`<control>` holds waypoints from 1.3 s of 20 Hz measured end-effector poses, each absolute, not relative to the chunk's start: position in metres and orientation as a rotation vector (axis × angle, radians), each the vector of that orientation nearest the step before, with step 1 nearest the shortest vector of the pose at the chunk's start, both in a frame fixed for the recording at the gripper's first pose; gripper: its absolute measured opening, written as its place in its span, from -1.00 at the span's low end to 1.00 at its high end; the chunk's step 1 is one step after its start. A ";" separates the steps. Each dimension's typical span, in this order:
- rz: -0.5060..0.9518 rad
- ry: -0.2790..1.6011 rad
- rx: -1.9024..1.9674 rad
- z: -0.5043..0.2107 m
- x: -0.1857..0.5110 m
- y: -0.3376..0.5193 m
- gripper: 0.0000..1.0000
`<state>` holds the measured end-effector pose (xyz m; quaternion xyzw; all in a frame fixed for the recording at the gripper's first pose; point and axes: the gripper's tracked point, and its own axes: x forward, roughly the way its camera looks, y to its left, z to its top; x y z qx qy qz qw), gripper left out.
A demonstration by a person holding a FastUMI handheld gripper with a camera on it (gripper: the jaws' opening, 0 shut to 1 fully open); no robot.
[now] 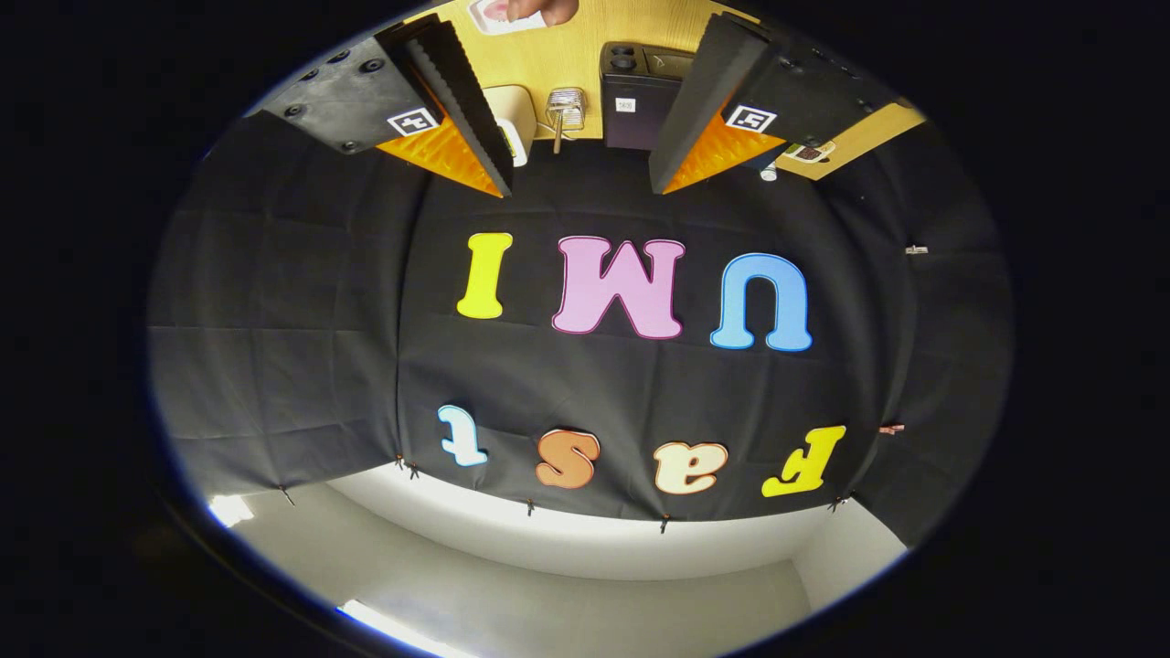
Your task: Open the toaster oven, put the food inside, and close the toaster oven door.
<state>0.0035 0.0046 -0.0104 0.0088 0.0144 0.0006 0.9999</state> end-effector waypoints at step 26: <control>0.082 0.447 0.168 -0.217 0.042 0.188 0.97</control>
